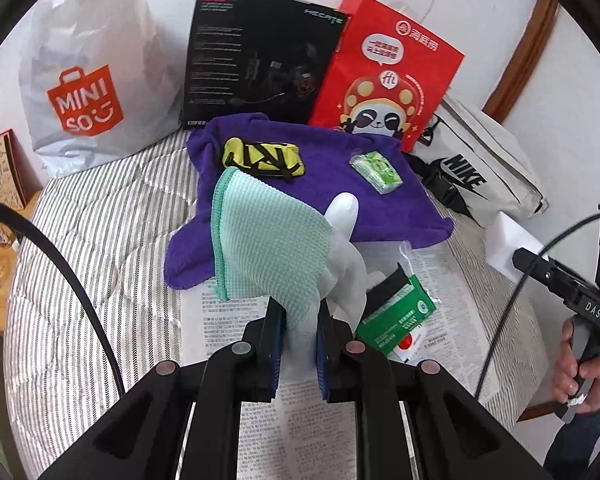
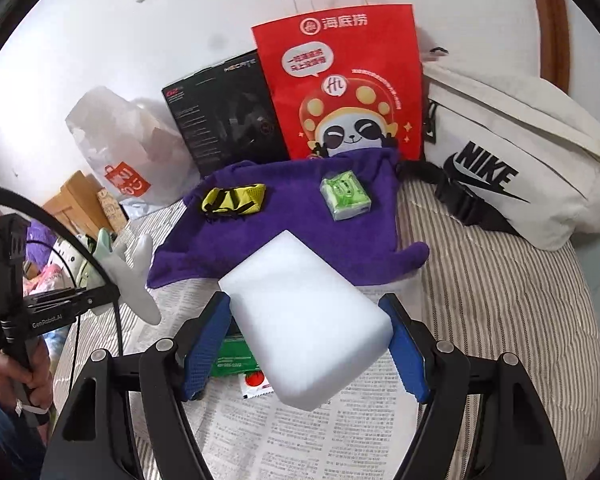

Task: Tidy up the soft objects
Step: 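Carry the sponge onto the towel with right tool while left tool carries cloth and glove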

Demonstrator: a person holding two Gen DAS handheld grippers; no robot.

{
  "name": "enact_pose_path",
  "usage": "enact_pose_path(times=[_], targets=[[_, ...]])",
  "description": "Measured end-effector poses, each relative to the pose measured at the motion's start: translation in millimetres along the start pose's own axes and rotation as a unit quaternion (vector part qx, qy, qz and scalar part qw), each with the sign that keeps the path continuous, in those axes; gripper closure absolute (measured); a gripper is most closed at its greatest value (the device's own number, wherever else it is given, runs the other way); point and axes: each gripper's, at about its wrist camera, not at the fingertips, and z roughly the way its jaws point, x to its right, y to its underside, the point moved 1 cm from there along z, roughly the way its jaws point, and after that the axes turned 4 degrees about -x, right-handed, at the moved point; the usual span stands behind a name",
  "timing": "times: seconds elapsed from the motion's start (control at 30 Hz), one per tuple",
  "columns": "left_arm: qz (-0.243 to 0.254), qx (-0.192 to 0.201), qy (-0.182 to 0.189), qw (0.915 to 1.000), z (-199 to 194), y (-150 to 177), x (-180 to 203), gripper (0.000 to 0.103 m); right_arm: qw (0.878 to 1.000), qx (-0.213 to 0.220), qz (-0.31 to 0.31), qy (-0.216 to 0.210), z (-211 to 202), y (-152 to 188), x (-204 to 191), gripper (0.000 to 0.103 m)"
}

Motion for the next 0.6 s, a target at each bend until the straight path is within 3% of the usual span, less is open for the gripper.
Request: enact_pose_path(times=[0.13, 0.6], targets=[[0.025, 0.003, -0.013, 0.9996, -10.9, 0.1, 8.3, 0.089, 0.999, -0.002, -0.029, 0.016, -6.5, -2.7, -9.9, 0.028], [-0.021, 0.038, -0.015, 0.9989, -50.3, -12.5, -7.6, 0.089, 0.999, -0.007, -0.039, 0.030, -11.0, -9.6, -16.4, 0.028]])
